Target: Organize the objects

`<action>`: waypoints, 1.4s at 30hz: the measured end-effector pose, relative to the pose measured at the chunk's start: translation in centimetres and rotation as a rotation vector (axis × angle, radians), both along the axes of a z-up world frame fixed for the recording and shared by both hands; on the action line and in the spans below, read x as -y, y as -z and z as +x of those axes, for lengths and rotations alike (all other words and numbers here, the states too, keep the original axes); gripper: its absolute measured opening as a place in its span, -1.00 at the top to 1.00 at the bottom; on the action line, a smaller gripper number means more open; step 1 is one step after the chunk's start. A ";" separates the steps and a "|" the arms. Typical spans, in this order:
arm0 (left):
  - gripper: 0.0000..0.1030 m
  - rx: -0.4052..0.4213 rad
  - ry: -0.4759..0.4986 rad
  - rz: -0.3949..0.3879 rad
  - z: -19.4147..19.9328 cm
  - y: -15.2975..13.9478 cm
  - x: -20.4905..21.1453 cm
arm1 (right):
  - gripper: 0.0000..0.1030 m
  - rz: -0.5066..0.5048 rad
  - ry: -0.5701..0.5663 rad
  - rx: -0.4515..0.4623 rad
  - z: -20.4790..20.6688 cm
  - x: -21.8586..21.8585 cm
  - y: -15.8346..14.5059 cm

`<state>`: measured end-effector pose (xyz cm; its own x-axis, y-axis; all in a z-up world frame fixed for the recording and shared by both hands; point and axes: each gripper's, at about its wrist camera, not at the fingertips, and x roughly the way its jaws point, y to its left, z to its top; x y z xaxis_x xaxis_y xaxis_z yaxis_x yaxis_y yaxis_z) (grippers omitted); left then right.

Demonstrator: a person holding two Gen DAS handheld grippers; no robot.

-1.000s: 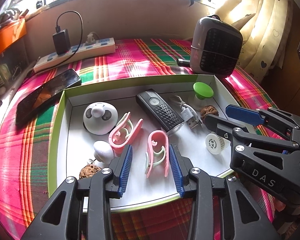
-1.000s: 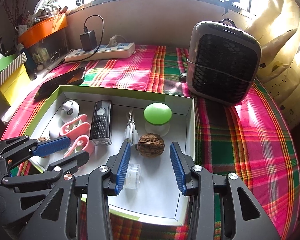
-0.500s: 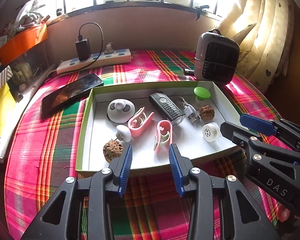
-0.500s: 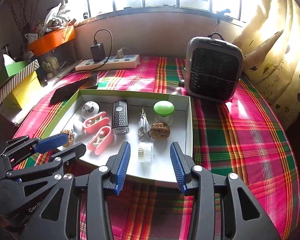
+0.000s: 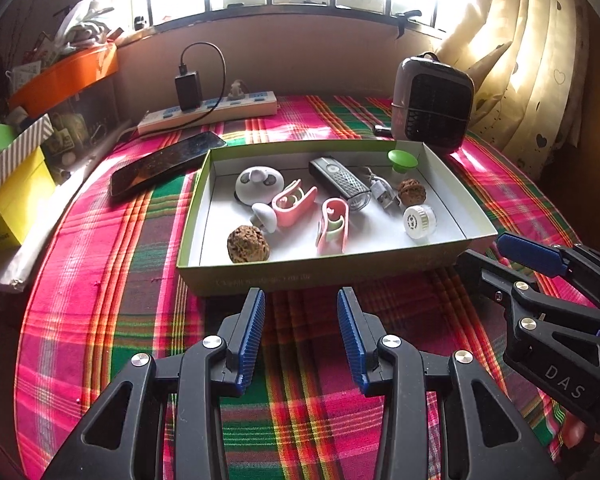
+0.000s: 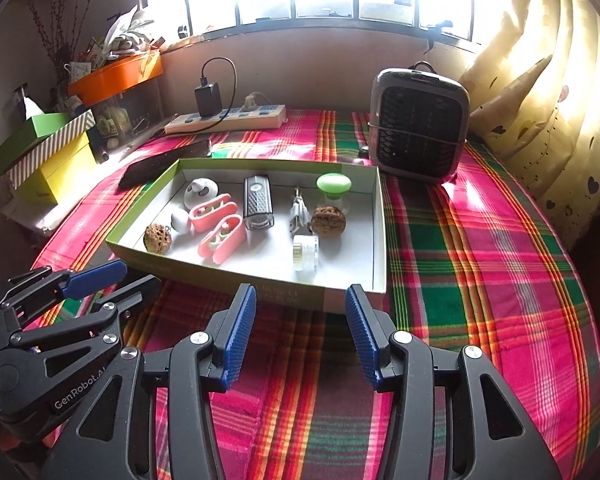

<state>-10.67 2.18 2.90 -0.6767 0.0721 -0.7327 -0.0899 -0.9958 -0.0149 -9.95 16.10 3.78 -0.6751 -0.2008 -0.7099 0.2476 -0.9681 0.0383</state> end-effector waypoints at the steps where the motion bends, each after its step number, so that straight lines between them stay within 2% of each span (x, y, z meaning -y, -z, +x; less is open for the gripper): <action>1: 0.30 0.001 -0.003 -0.005 0.3 0.2 0.0 | 0.07 0.000 -0.003 0.007 0.2 0.0 0.3; 16: 0.30 0.057 -0.062 -0.017 2.0 2.4 0.7 | 0.05 0.051 0.023 0.083 2.2 -0.7 2.9; 22: 0.29 0.057 -0.068 -0.014 2.3 2.4 0.4 | -0.04 0.061 0.041 0.100 2.2 -0.9 3.3; 25: 0.29 0.058 -0.075 -0.004 2.3 2.5 0.5 | -0.16 0.067 0.055 0.103 2.1 -1.0 3.3; 29: 0.12 0.059 -0.096 -0.029 2.2 2.5 0.6 | -0.24 0.061 0.064 0.108 2.0 -1.3 3.4; 34: 0.09 0.062 -0.103 -0.019 2.2 2.5 0.9 | -0.40 0.067 0.046 0.114 1.9 -0.9 3.5; 42: 0.08 0.062 -0.104 -0.017 2.2 2.5 0.8 | -0.42 0.066 0.045 0.114 1.8 -0.9 3.6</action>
<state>-8.48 1.41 0.37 -0.6331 -0.0087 -0.7740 0.0140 -0.9999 -0.0002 -8.12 16.98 0.22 -0.5964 -0.1222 -0.7933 0.2012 -0.9796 -0.0003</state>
